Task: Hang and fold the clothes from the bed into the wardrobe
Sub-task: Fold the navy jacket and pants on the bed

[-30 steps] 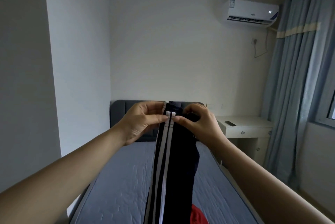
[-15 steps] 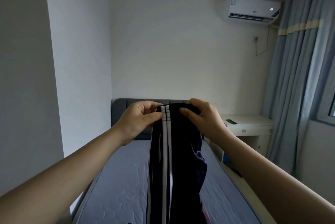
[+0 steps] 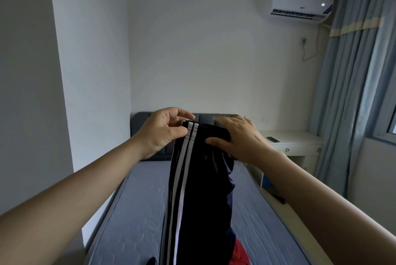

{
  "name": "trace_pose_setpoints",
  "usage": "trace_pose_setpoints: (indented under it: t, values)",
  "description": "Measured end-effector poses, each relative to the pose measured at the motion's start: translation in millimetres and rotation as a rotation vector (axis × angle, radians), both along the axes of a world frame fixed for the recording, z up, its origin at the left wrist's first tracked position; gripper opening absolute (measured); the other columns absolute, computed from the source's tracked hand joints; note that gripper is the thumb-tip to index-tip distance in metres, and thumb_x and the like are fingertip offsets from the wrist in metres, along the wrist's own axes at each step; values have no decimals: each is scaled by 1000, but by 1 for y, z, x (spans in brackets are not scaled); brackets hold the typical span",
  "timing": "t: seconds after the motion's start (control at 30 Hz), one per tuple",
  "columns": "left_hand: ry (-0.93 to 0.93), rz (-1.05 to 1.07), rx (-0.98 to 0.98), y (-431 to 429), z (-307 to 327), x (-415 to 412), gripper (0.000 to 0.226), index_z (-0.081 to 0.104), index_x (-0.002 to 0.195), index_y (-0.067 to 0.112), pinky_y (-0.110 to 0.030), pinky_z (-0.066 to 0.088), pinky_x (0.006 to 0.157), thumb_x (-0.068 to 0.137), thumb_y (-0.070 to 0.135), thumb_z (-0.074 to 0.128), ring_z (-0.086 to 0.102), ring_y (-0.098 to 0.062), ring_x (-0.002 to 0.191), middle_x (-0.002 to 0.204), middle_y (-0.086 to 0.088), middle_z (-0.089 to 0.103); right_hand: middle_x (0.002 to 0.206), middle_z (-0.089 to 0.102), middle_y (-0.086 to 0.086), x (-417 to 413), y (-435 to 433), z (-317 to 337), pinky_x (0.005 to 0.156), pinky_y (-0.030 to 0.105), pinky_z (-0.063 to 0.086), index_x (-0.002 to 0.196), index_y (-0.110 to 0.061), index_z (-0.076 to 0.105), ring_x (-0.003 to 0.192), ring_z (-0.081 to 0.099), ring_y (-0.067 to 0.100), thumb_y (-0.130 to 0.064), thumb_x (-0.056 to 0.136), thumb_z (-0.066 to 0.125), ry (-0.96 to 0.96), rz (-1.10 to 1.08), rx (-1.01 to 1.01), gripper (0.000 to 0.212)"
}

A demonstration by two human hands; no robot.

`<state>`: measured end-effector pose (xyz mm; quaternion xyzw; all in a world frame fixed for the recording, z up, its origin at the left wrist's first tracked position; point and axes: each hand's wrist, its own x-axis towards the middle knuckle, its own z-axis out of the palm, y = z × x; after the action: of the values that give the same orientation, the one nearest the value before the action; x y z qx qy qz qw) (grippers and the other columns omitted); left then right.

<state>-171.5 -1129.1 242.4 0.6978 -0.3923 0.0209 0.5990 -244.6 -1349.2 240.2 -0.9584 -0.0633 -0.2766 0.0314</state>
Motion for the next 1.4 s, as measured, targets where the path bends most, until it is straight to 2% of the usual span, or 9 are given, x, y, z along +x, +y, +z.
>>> trace_pose_setpoints:
  t: [0.1, 0.3, 0.47, 0.63, 0.73, 0.9, 1.07, 1.27, 1.4]
  values:
    - [20, 2, -13, 7, 3, 3, 30, 70, 93, 22, -31, 45, 91, 67, 11, 64, 57, -15, 91, 93, -9, 66, 97, 49, -1, -1, -9, 6, 88, 34, 39, 93, -21, 61, 99, 41, 16, -60, 78, 65, 93, 10, 82, 42]
    - [-106, 146, 216, 24, 15, 10, 29, 64, 104, 20, -28, 45, 89, 84, -1, 59, 61, -13, 91, 101, -3, 68, 76, 60, 7, 0, 7, 2, 61, 33, 44, 82, -9, 55, 67, 56, 20, -31, 71, 83, 61, 270, 642, 37]
    - [-174, 157, 531, 29, 31, 4, 46, 59, 112, 36, -22, 44, 91, 70, 40, 77, 58, -2, 104, 106, 14, 64, 71, 61, -9, 12, 26, 5, 50, 12, 41, 78, -25, 56, 58, 55, -3, -31, 66, 86, -25, 278, 650, 33]
    - [-274, 189, 624, 27, 29, 6, 20, 68, 83, 25, -26, 40, 64, 70, 33, 81, 55, -6, 67, 70, 12, 61, 86, 70, -8, 14, 38, 2, 68, 18, 55, 96, -24, 65, 78, 67, 3, -25, 68, 85, 10, 377, 798, 35]
    - [-247, 171, 562, 36, 28, 11, 13, 69, 75, 24, -21, 37, 61, 72, 24, 82, 50, -2, 58, 61, 14, 57, 105, 73, 6, 6, 30, -13, 83, 28, 57, 112, -12, 65, 95, 70, 17, -12, 79, 76, 215, 472, 986, 35]
    - [-298, 197, 699, 30, 30, 8, 18, 62, 75, 26, -16, 40, 54, 72, 25, 80, 52, 0, 56, 64, 13, 59, 87, 70, 13, 3, 33, -27, 81, 34, 54, 97, 0, 69, 81, 65, 17, -9, 89, 65, 173, 437, 937, 14]
    - [-236, 114, 640, 17, 35, -1, 21, 67, 88, 21, -24, 46, 72, 79, 38, 74, 61, -9, 74, 81, 5, 68, 73, 66, -5, 5, 44, -21, 65, 18, 48, 86, -16, 70, 67, 60, 2, -10, 89, 64, 146, 432, 873, 9]
    - [-301, 237, 557, 15, 29, 5, 23, 65, 92, 6, -32, 42, 75, 85, 26, 70, 54, -16, 80, 84, -12, 65, 102, 71, 1, -1, 17, -48, 87, 34, 55, 111, -18, 65, 94, 66, 16, -36, 91, 61, 263, 219, 797, 27]
    - [-338, 271, 582, 15, 24, 7, 15, 62, 83, 14, -24, 37, 67, 85, 27, 69, 51, -12, 74, 77, 0, 60, 98, 69, 15, -2, -5, -107, 83, 43, 54, 96, -7, 67, 91, 65, 31, -34, 95, 54, 323, -26, 900, 30]
